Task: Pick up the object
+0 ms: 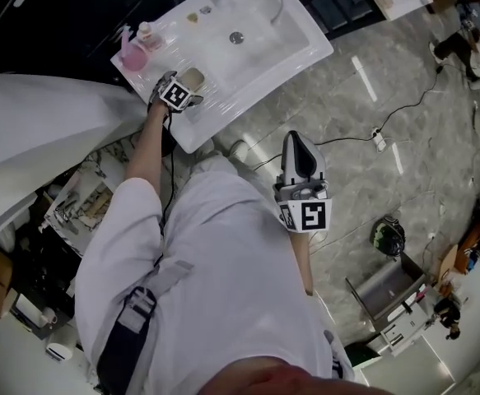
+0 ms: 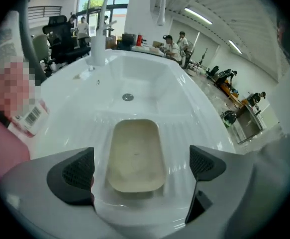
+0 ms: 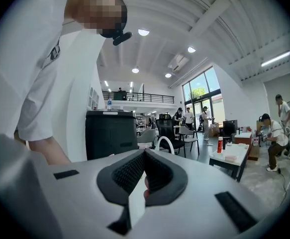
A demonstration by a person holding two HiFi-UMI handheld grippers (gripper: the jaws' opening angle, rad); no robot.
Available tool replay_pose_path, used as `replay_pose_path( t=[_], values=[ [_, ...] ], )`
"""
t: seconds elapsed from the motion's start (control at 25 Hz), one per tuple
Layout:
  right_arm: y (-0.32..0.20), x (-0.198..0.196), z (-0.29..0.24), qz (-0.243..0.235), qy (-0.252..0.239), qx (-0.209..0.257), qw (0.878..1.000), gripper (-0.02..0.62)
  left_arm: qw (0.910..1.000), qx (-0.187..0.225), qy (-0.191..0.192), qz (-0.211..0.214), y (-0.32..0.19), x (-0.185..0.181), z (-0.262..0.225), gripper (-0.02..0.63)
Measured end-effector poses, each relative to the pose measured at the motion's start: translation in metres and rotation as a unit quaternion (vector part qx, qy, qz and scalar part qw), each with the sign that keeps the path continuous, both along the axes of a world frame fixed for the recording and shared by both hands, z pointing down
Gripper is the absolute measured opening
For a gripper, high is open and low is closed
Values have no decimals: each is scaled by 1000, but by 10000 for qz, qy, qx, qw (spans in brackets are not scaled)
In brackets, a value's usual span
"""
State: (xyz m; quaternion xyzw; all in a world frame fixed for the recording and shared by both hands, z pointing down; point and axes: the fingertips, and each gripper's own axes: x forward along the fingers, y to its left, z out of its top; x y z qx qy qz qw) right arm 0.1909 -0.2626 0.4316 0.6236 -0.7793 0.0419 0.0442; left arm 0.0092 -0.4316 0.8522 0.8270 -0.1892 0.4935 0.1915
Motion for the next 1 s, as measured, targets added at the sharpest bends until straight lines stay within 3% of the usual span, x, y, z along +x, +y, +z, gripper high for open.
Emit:
replay_pose_path(
  t=[0.24, 0.32, 0.44, 0.64, 0.68, 1.0],
  values=[
    [-13, 6, -19, 134, 140, 180, 9996, 3, 9973, -387, -546, 313, -4, -2, 22, 583],
    [-15, 8, -18, 193, 170, 177, 9995, 3, 9972, -434, -471, 386, -7, 1, 23, 578],
    [-15, 10, -15, 274, 130, 135, 9994, 2, 9962, -582, -402, 506, -5, 3, 25, 491],
    [-13, 15, -13, 326, 84, 131, 9993, 3, 9962, -593, -387, 512, -7, 5, 17, 435],
    [-13, 16, -13, 332, 85, 137, 9993, 2, 9962, -560, -418, 519, -8, 4, 18, 385],
    [-8, 16, -21, 310, 138, 278, 9990, 3, 9954, -487, -605, 562, 2, -7, 17, 371]
  ],
)
